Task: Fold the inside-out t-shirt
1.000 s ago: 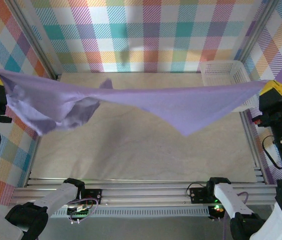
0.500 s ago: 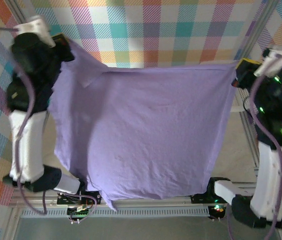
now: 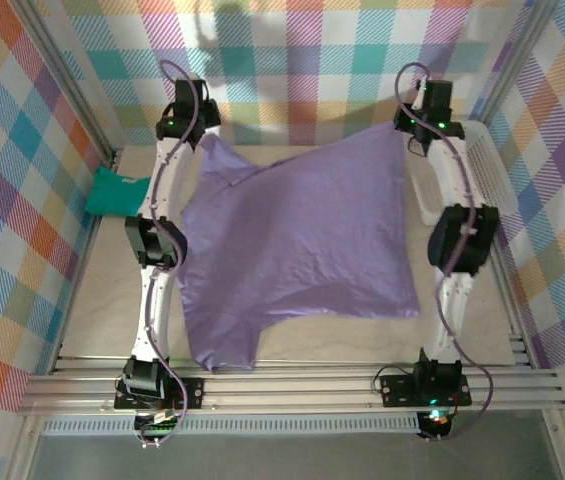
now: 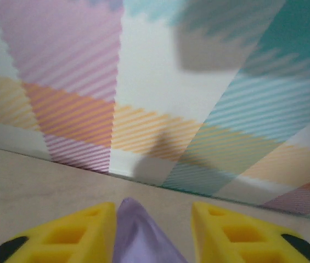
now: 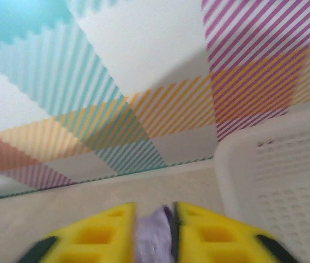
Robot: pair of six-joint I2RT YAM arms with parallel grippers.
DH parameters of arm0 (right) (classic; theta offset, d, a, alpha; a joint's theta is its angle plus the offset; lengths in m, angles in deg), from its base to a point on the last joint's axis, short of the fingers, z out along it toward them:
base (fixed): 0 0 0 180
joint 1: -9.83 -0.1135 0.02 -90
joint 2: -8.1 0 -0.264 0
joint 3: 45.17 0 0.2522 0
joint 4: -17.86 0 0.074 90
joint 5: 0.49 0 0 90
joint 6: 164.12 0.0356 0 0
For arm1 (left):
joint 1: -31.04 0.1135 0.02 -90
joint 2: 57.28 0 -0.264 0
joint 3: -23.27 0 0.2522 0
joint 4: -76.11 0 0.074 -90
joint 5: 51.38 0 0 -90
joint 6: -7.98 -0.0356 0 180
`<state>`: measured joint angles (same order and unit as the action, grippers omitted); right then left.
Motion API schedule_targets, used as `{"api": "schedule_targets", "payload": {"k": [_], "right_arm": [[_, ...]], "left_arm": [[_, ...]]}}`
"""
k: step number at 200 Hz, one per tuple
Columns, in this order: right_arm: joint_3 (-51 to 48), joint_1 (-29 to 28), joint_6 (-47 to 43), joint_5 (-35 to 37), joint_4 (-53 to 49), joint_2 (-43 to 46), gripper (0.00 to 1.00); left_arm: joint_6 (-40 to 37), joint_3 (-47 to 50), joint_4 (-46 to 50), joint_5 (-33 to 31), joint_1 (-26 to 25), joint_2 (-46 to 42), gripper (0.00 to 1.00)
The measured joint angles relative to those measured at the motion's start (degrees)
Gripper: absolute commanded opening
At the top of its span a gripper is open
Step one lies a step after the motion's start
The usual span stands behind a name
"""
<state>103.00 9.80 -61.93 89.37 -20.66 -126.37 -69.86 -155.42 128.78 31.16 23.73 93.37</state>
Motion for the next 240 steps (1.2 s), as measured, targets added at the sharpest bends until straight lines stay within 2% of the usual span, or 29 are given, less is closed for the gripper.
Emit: {"api": "schedule_targets", "payload": {"k": [11, 19, 33, 41, 57, 75, 96, 117, 141, 161, 192, 222, 240], "right_arm": [[8.6, -0.6, -0.5, 0.6, -4.3, -7.2, 0.36], [11.3, -1.1, -1.0, 1.0, -7.1, -9.7, 0.37], [10.9, -2.2, -1.7, 1.8, -12.7, -9.9, 0.40], [7.4, -3.1, -2.2, 1.9, -14.0, -7.7, 0.41], [-9.5, -5.4, -2.4, 2.4, -13.9, 3.2, 0.45], [-30.6, -8.7, -1.3, 2.1, -13.9, 19.0, 0.51], [-52.1, -12.1, 2.4, 0.4, -13.4, 37.7, 0.52], [-69.4, -11.0, 6.2, 1.6, -14.9, 52.0, 0.54], [-84.0, -5.7, 10.7, 2.7, -17.0, 60.8, 0.54], [-91.0, -1.3, 14.2, 3.3, -18.6, 64.8, 0.54], [-94.7, 0.3, 17.6, 4.1, -18.1, 65.8, 0.51], [-96.3, 2.3, 19.2, 3.1, -15.4, 61.2, 0.43], [-96.4, 2.7, 20.0, 2.3, -13.9, 58.6, 0.32]], "left_arm": [[1.4, -0.3, 1.5, 2.0, 0.5, 2.7, 0.55], [2.1, 0.9, 2.6, 3.0, 0.8, 3.1, 0.56], [3.4, 5.8, 3.3, 4.5, 1.1, 1.3, 0.57], [4.2, 10.8, 3.5, 5.4, 1.2, -1.4, 0.57], [6.4, 27.4, 1.1, 7.1, 1.2, -11.4, 0.58], [10.2, 52.5, -4.1, 9.7, 1.2, -28.8, 0.58], [15.8, 79.3, -12.5, 12.4, 0.7, -51.1, 0.60], [19.1, 96.6, -16.6, 14.7, -0.5, -66.9, 0.60], [20.5, 111.2, -15.7, 15.8, -1.9, -77.4, 0.61], [21.2, 117.2, -11.4, 16.2, -2.8, -82.3, 0.63], [21.3, 119.6, -6.2, 16.1, -5.4, -89.1, 0.64], [21.3, 119.7, -3.2, 16.5, -5.8, -90.9, 0.65], [21.2, 119.7, -1.0, 16.5, -6.3, -90.9, 0.65]]}}
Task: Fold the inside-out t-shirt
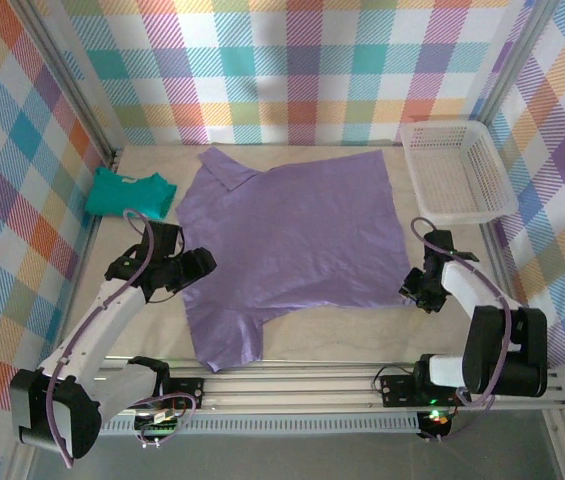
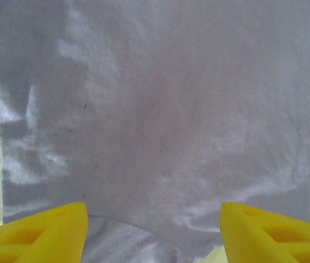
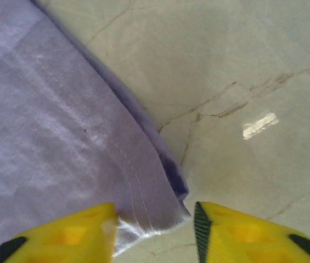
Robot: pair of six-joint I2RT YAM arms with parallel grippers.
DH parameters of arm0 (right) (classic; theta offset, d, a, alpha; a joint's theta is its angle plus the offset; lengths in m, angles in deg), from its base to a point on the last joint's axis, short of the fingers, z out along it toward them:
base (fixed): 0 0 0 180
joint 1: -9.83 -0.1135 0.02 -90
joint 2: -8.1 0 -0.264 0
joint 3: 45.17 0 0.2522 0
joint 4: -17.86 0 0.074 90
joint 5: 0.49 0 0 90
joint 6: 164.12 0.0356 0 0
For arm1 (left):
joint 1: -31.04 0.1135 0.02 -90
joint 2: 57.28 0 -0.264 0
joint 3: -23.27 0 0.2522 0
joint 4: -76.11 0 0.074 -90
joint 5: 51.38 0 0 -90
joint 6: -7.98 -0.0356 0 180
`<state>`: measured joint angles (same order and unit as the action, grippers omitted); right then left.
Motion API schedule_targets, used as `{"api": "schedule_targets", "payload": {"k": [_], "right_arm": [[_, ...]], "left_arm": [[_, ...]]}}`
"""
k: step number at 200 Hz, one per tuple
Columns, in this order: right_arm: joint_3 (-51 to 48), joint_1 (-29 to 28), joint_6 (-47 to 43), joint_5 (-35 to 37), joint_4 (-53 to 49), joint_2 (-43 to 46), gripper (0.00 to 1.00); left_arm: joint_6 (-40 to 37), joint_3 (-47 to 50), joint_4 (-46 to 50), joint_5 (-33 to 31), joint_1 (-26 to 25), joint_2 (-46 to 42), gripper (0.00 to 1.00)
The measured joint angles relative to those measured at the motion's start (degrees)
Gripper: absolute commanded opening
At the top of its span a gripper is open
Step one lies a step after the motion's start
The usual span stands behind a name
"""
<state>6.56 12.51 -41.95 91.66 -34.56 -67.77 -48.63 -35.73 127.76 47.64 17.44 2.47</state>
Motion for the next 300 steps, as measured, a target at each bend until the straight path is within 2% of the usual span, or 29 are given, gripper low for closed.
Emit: {"api": "schedule_targets", "payload": {"k": [29, 52, 83, 133, 201, 270, 300], "right_arm": [[0.0, 0.0, 0.4, -1.3, 1.4, -1.1, 0.08], [0.0, 0.0, 0.3, -1.9, 2.2, -0.8, 0.01], [0.0, 0.0, -0.1, -2.8, 2.7, 2.4, 0.00], [0.0, 0.3, -1.4, -4.7, 3.1, 5.6, 0.00], [0.0, 0.3, -3.1, -6.1, 3.3, 5.6, 0.00], [0.0, 0.3, -4.1, -6.1, 3.2, 5.7, 0.00], [0.0, 0.3, -4.2, -6.1, 2.8, 6.5, 0.00]], "left_arm": [[0.3, 1.3, 3.7, -0.3, -2.0, -0.9, 0.64], [3.7, 6.5, 7.3, -1.9, -4.3, -5.5, 0.63], [9.6, 8.1, 14.2, -5.8, -11.7, -7.8, 0.59], [17.9, 12.7, 17.4, -6.4, -18.2, -6.4, 0.51], [20.9, 17.9, 12.8, -5.0, -21.6, 1.2, 0.47], [21.2, 18.6, 14.1, -6.2, -21.9, 1.2, 0.15], [21.3, 18.9, 14.7, -7.0, -21.9, 0.2, 0.06]]}}
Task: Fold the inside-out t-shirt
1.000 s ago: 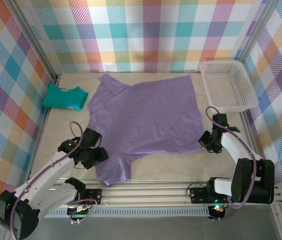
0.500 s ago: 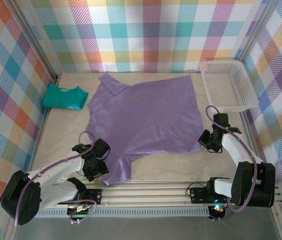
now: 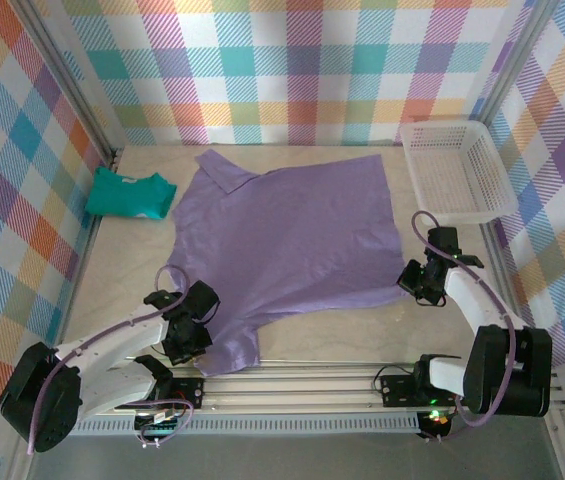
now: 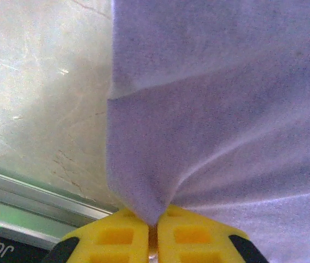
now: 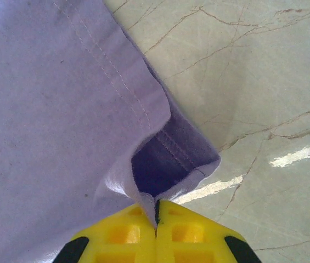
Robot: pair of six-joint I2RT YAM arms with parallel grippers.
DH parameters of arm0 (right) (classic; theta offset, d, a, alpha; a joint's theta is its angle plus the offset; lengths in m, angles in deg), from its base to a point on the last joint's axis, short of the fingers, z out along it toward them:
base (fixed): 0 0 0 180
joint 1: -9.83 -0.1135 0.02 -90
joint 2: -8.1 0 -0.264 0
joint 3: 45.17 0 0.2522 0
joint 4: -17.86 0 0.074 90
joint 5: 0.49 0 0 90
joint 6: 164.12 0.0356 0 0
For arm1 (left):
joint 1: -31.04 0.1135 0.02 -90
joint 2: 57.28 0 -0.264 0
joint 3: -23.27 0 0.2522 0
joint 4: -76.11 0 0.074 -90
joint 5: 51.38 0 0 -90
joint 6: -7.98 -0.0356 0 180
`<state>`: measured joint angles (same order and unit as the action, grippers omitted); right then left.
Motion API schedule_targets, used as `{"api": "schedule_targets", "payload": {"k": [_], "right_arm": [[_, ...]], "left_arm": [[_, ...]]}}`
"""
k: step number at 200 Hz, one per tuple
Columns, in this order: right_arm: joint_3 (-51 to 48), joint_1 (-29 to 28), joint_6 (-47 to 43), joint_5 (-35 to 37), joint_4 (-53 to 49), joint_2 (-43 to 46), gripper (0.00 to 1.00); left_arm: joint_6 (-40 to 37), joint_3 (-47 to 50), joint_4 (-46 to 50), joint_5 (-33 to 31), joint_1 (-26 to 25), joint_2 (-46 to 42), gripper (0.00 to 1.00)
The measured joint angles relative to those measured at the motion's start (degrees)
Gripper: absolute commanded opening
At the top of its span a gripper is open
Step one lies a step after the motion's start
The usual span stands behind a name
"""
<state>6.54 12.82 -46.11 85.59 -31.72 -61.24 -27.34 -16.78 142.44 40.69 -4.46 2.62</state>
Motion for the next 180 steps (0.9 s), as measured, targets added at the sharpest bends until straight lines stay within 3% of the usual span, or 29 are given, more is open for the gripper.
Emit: {"api": "schedule_targets", "payload": {"k": [19, 64, 114, 150, 180], "right_arm": [[0.0, 0.0, 0.0, 0.1, -0.6, 1.1, 0.00], [0.0, 0.0, 0.0, 0.2, -1.9, 3.2, 0.00], [1.9, 0.0, -0.4, -0.6, -3.2, 3.6, 0.01], [9.2, 0.0, -2.1, -2.0, -3.1, -1.2, 0.01], [15.0, 0.0, -3.8, -2.2, -2.7, -7.2, 0.02]], "left_arm": [[0.0, 0.1, 0.2, -0.1, 0.0, -0.8, 0.00], [-1.4, -0.5, -1.9, 2.6, 2.8, -2.8, 0.00], [-8.3, -9.0, -2.1, 11.0, 16.7, -3.7, 0.00], [-16.3, -18.1, -2.0, 15.9, 26.5, 2.5, 0.00], [-21.1, -25.2, -3.4, 17.3, 31.4, 7.9, 0.00]]}}
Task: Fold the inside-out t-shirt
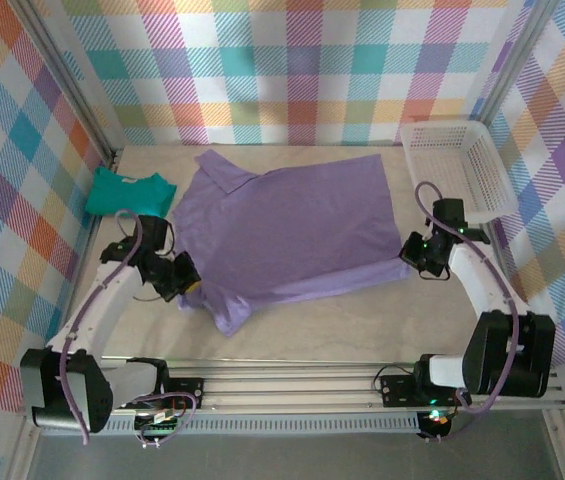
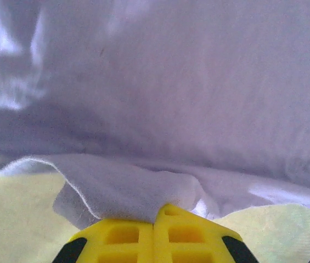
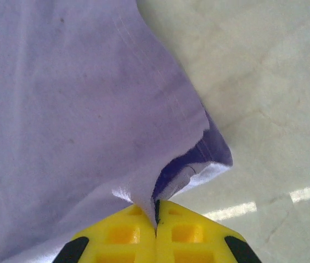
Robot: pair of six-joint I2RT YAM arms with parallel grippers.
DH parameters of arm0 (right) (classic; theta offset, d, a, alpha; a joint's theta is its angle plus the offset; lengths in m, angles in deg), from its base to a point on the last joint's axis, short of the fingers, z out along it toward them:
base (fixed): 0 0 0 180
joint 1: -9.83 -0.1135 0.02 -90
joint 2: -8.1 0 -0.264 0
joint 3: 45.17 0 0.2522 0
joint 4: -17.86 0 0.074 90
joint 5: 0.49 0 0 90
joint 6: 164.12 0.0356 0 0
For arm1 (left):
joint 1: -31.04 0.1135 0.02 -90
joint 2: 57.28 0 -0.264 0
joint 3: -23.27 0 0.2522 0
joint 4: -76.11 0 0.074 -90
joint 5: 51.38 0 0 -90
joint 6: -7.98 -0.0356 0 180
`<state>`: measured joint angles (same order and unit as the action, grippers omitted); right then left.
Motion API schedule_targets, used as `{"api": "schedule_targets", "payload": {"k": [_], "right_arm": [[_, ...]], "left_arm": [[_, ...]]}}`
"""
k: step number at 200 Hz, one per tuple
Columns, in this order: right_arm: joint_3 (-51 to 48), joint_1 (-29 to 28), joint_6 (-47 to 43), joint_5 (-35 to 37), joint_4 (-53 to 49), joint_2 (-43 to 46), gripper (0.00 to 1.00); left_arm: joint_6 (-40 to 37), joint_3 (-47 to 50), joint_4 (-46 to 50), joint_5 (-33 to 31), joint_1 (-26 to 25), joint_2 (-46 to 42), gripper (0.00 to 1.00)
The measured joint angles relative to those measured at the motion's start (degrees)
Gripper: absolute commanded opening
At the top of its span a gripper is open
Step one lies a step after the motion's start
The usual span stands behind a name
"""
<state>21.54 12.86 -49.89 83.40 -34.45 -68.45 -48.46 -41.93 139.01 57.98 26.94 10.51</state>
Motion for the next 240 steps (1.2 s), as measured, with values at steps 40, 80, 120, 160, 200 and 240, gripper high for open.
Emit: {"api": "schedule_targets", "payload": {"k": [40, 80, 120, 160, 200, 240], "right_arm": [[3.9, 0.0, -1.8, 0.3, 0.5, -6.3, 0.03], [6.7, 0.0, -2.7, 0.3, 1.7, -11.7, 0.03], [10.7, 0.0, -2.9, 0.2, 2.1, -16.2, 0.04], [16.7, 0.0, -3.5, -0.2, 2.6, -21.6, 0.05], [25.7, -0.1, -3.8, -0.6, 3.2, -31.1, 0.27], [33.4, -0.6, -4.3, -1.2, 4.3, -38.6, 0.39]], "left_arm": [[-2.6, -6.4, -4.8, -0.4, 2.4, 5.9, 0.00], [-3.1, -11.2, -8.3, -0.8, 3.3, 13.1, 0.00], [-3.5, -16.7, -9.3, -0.9, 4.6, 18.3, 0.00], [-3.4, -20.5, -10.8, -1.0, 6.0, 22.8, 0.00], [-2.4, -27.1, -12.9, -2.6, 6.2, 32.8, 0.10], [0.2, -35.1, -15.5, -4.3, 7.0, 46.0, 0.38]]}}
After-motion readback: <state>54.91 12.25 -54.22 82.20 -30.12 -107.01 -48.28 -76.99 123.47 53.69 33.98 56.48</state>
